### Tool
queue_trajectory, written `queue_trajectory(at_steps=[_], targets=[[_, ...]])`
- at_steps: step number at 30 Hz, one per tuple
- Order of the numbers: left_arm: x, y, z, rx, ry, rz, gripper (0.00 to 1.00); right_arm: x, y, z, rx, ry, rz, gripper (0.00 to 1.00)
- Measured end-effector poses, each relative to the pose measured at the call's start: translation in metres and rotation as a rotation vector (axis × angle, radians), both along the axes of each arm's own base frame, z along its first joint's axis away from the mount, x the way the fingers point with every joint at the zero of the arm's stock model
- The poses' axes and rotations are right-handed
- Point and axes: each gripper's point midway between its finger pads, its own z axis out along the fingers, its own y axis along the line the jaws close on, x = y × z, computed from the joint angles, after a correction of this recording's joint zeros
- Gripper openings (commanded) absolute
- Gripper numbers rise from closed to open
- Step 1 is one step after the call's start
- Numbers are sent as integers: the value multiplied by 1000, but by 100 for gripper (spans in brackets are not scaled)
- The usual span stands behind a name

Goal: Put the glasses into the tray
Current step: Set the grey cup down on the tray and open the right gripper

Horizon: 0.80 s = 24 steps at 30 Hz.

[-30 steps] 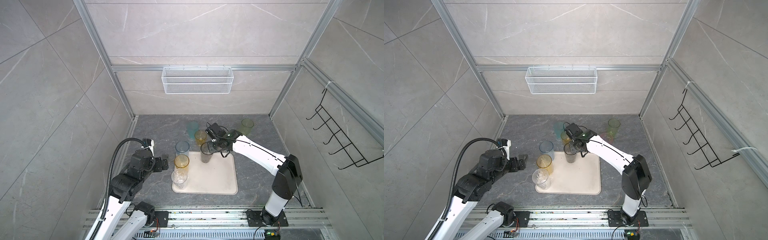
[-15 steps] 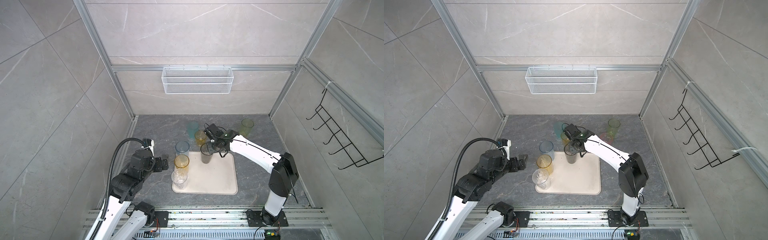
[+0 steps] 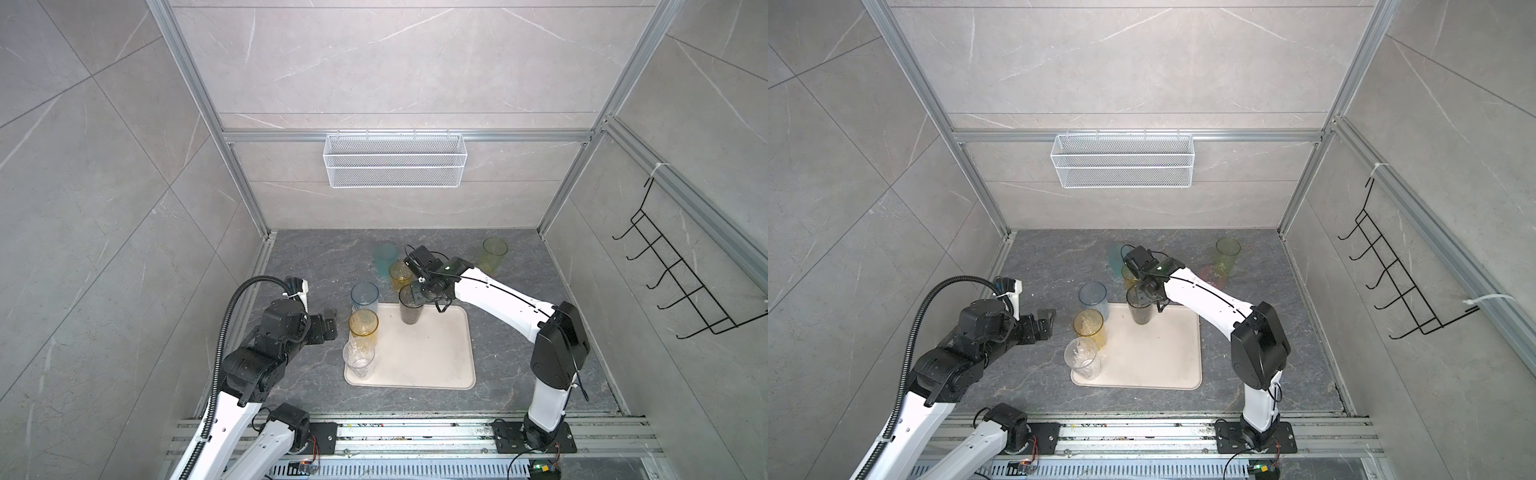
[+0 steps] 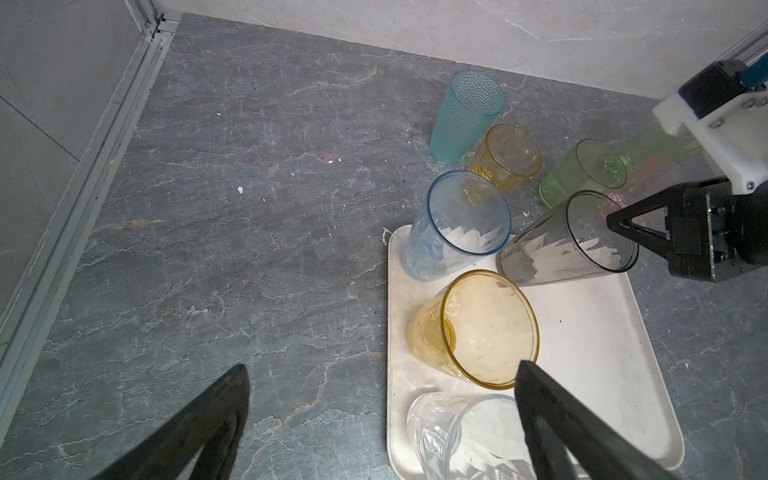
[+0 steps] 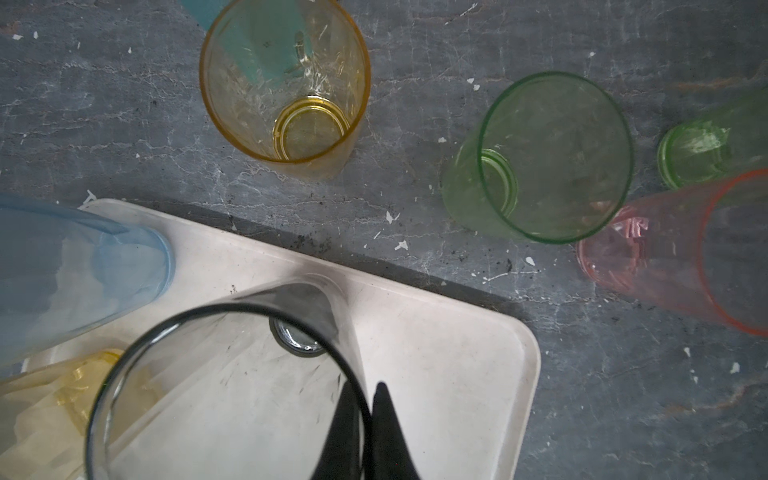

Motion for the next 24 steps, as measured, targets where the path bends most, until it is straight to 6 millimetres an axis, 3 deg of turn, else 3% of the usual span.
queue_trajectory(at_steps=[12,24], targets=[[0,0,0,0,0,0,100,2,-1,3,-1,2,-18,30],[0,0,1,-1,-3,0,100,17,9,44,48,-69,-2,41]])
